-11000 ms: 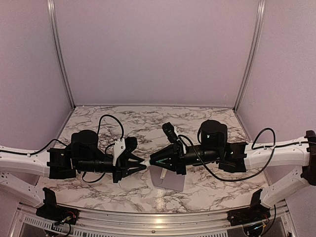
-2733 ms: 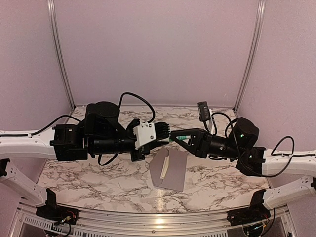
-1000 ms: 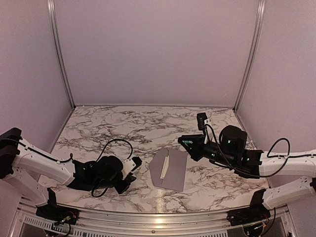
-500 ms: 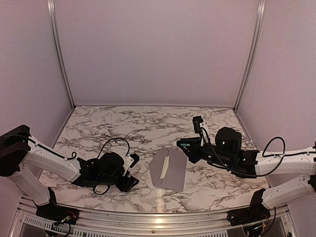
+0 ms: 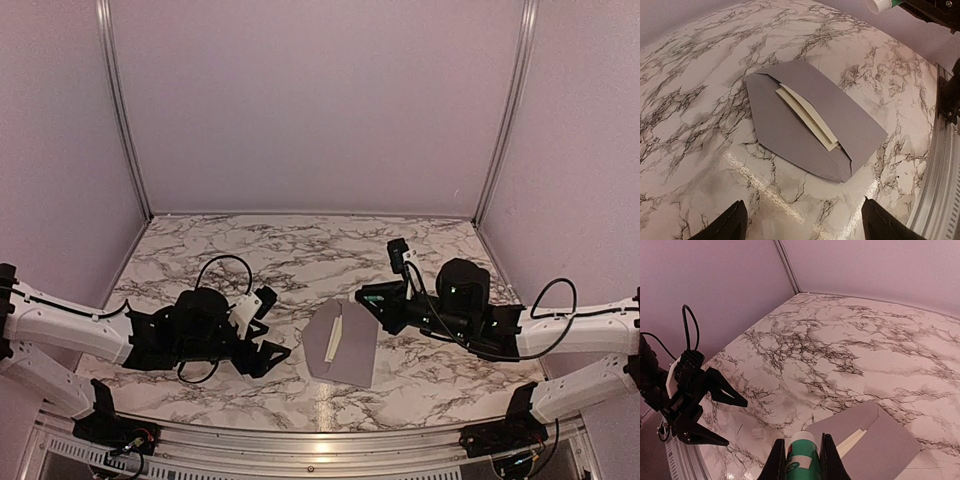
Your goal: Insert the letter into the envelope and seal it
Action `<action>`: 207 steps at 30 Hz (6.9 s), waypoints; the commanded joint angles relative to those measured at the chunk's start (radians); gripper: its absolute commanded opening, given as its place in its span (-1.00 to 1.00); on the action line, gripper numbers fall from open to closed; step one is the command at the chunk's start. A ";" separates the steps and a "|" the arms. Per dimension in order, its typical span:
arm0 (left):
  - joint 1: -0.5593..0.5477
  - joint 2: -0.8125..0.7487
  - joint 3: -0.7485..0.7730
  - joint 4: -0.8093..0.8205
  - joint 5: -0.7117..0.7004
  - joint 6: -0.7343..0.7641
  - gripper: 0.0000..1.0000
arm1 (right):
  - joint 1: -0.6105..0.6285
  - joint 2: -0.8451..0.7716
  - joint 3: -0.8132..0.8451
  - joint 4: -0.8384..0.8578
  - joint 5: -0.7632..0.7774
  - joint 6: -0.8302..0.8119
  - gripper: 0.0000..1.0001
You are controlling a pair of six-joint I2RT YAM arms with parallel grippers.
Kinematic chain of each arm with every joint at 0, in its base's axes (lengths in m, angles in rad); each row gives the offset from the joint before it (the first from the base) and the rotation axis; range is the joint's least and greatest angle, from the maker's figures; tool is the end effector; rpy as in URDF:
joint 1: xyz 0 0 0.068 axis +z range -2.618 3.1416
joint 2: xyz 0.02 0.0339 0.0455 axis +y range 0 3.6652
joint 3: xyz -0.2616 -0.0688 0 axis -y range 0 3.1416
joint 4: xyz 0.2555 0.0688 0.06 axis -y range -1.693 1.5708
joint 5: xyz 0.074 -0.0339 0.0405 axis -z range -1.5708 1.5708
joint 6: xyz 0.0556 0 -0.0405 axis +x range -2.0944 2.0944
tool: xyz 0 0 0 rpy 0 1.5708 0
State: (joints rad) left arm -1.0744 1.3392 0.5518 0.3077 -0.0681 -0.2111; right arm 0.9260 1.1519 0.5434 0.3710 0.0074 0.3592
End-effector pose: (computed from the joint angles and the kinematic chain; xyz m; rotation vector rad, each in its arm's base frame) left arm 0.1451 -0.2599 0.1697 0.8508 1.9523 -0.7166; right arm 0.1707 0.2263 0.2252 -0.5269 1.8289 0.8918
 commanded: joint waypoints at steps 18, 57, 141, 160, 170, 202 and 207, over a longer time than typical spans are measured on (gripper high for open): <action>0.037 0.226 0.197 0.194 0.170 0.010 0.08 | -0.011 0.195 0.216 -0.310 -0.063 -0.053 -1.00; -0.054 0.683 0.338 0.397 0.033 -0.188 -0.80 | 0.004 0.650 0.466 -0.592 0.046 -0.043 -1.00; -0.098 0.741 0.296 0.328 -0.062 -0.114 -0.82 | -0.012 0.673 0.486 -0.506 -0.075 -0.061 -1.00; -0.111 0.756 0.298 0.326 -0.063 -0.120 -0.83 | -0.098 0.740 0.557 -0.468 0.028 -0.099 -1.00; -0.111 0.736 0.273 0.326 -0.084 -0.102 -0.83 | -0.106 0.742 0.542 -0.465 0.004 -0.097 -1.00; -0.041 0.612 0.150 0.314 -0.084 0.000 -0.82 | -0.026 0.584 0.423 -0.342 -0.170 -0.040 -1.00; -0.041 0.612 0.151 0.314 -0.079 0.003 -0.82 | -0.019 0.634 0.439 -0.343 -0.185 -0.035 -1.00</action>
State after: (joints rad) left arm -1.1229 1.9457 0.7296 0.7429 -0.1684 -0.2195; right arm 0.8940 1.7489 0.9432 0.0025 -0.1535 0.3111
